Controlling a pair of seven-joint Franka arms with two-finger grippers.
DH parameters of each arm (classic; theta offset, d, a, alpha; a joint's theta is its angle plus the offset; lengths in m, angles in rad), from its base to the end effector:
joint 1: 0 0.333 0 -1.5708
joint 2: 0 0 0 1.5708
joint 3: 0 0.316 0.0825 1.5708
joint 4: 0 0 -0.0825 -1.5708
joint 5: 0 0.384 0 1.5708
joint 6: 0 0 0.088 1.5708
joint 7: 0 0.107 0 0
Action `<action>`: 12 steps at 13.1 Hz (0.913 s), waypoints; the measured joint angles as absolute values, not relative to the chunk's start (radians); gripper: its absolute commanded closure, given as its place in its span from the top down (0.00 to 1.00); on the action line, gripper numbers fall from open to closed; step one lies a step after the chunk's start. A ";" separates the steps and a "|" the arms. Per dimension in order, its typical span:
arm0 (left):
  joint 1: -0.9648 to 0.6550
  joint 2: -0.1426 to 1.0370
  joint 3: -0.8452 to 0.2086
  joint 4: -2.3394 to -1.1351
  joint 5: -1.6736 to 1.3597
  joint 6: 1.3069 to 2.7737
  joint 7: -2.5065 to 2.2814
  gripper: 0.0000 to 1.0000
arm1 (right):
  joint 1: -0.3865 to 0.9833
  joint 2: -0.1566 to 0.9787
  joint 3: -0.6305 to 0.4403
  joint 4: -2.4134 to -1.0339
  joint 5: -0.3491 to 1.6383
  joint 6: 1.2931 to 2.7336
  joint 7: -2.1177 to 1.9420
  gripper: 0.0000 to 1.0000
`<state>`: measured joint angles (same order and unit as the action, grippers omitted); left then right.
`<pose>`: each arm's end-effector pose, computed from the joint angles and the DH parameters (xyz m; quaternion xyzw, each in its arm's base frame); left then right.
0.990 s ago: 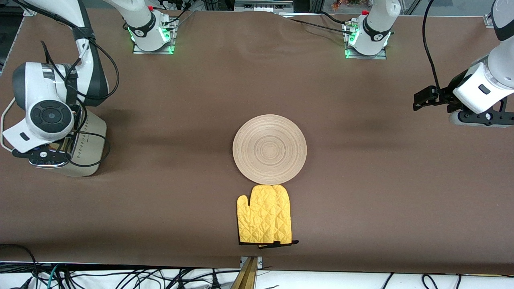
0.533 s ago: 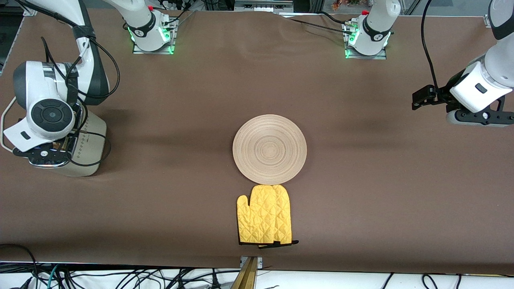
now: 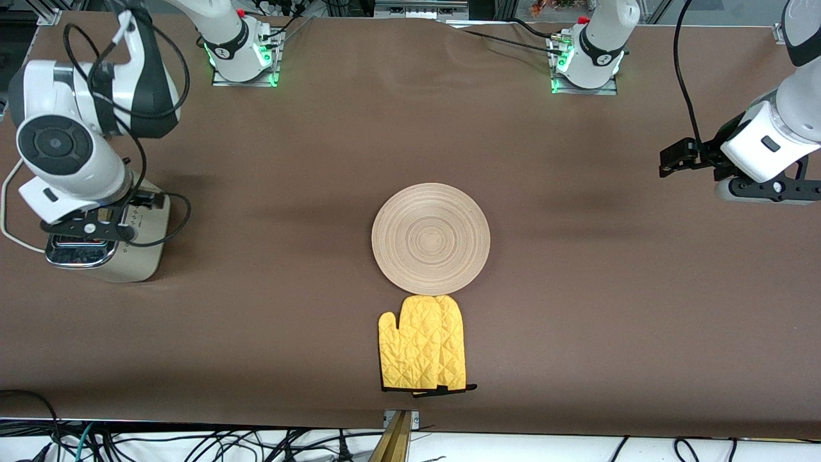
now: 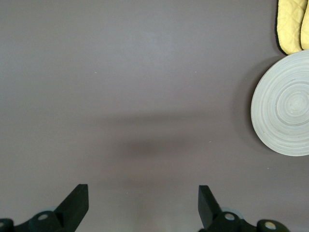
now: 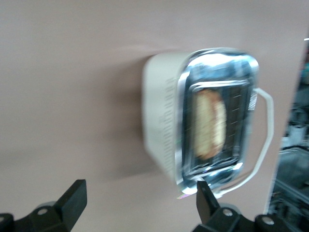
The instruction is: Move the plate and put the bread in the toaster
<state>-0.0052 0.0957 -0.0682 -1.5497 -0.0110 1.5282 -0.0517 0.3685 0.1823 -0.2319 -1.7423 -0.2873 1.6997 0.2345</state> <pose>0.5747 -0.0417 0.5769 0.9982 -0.0108 -0.0589 0.0051 0.5872 0.0610 0.4567 0.9810 -0.0146 -0.0777 0.1771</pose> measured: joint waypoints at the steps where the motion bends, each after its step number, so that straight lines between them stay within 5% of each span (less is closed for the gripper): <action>1: -0.003 0.096 -0.068 -1.549 -0.011 1.528 -0.052 1.00 | 0.369 0.168 -0.211 -1.725 -0.216 1.673 0.208 1.00; 5: -0.007 0.097 -0.072 -1.548 -0.011 1.528 -0.052 1.00 | 0.369 0.132 -0.193 -1.670 0.023 1.650 0.082 1.00; 12: -0.008 0.097 -0.074 -1.544 -0.011 1.528 -0.052 1.00 | 0.365 0.117 -0.198 -1.612 0.072 1.607 0.033 1.00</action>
<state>-0.0077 0.0966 -0.0743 -1.5441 -0.0109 1.5278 -0.0517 0.3645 0.1170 -0.1980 -1.6121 0.0721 1.6073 0.0331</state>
